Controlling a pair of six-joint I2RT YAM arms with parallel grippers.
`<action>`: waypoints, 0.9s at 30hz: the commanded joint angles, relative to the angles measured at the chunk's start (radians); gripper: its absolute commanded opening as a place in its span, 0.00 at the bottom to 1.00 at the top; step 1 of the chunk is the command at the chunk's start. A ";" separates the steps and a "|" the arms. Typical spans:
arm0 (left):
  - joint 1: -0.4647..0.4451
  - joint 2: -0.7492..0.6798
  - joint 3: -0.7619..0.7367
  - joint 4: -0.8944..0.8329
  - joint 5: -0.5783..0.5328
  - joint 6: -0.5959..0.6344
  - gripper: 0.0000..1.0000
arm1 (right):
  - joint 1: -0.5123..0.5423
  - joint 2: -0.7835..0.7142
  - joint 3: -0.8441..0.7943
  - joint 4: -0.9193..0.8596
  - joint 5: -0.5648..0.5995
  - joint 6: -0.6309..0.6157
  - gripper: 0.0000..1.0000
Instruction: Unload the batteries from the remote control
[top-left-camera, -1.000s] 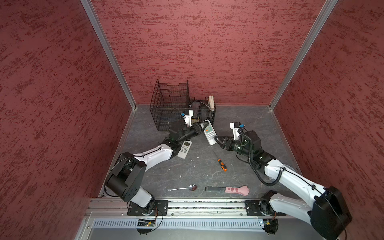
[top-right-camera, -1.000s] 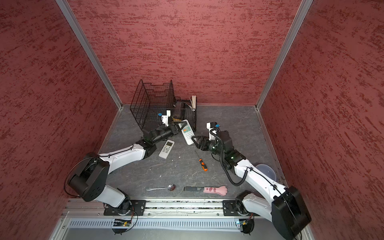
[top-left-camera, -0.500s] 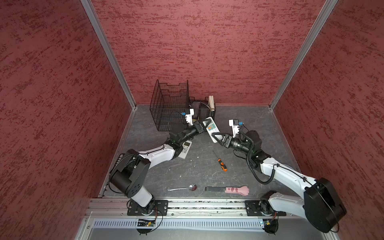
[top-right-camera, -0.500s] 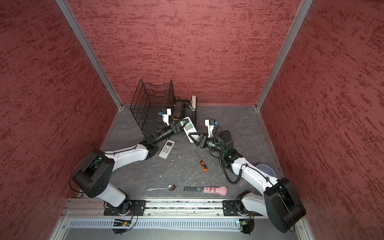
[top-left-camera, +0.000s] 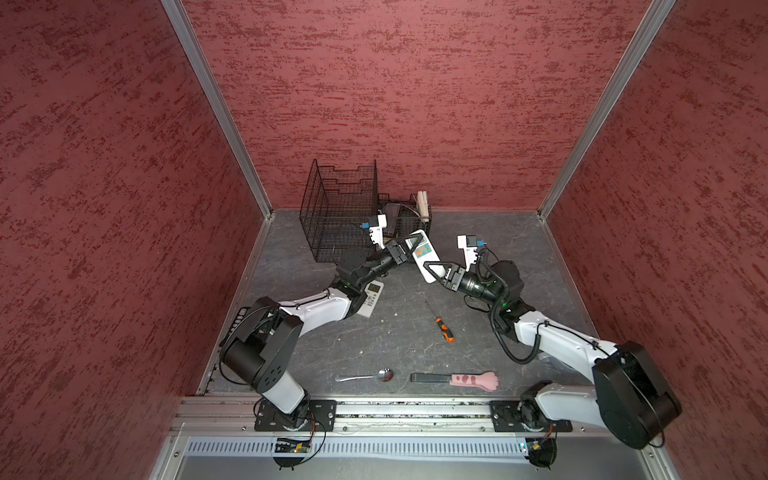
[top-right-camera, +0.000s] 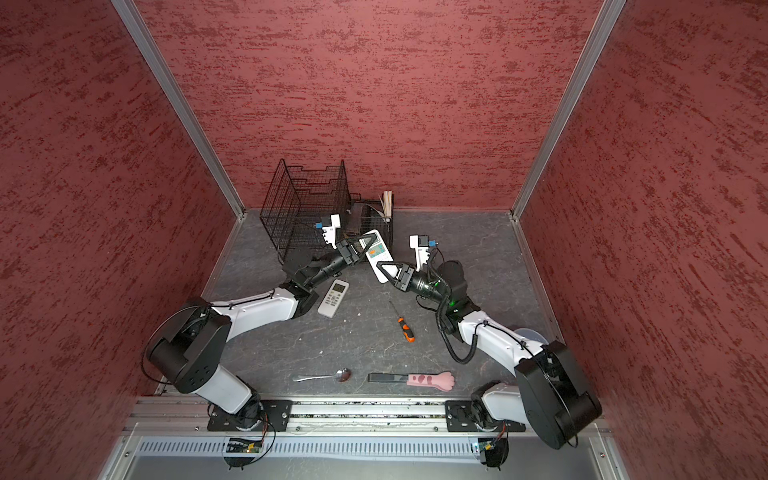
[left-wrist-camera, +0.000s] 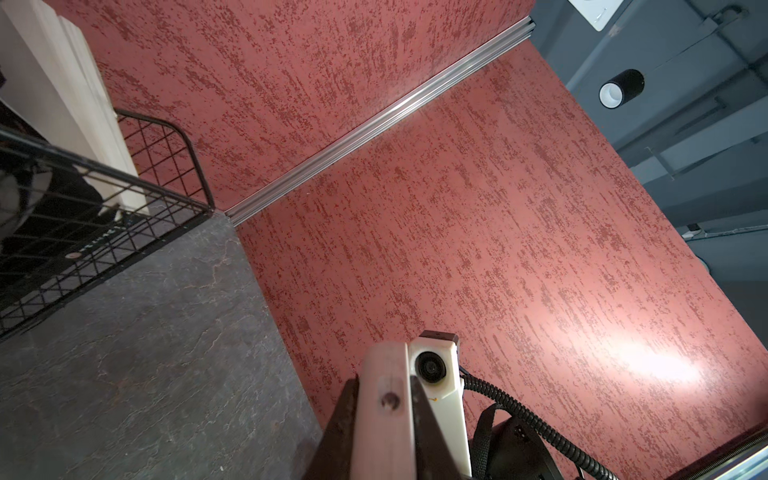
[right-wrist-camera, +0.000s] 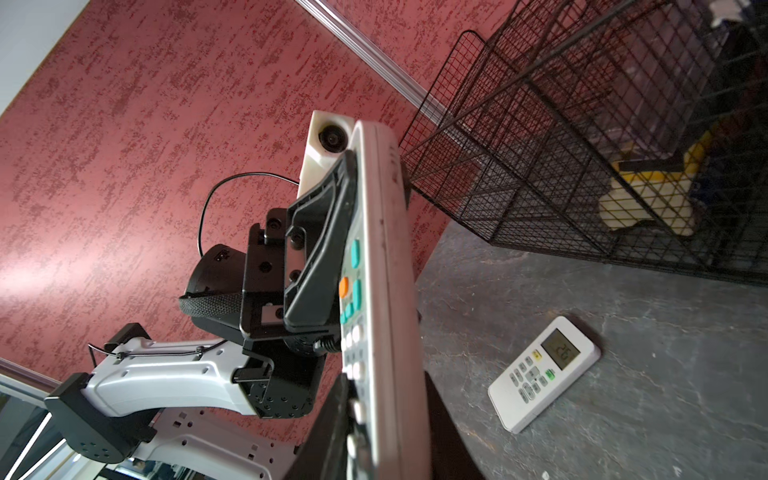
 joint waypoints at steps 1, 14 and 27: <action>-0.010 0.028 0.020 -0.017 -0.001 0.022 0.00 | 0.005 -0.009 -0.001 0.060 -0.029 -0.021 0.17; 0.011 -0.005 0.017 -0.099 0.017 0.026 0.47 | 0.003 -0.061 0.062 -0.230 -0.032 -0.172 0.05; 0.052 -0.079 0.017 -0.309 0.042 0.069 0.57 | 0.003 -0.135 0.133 -0.534 0.063 -0.320 0.00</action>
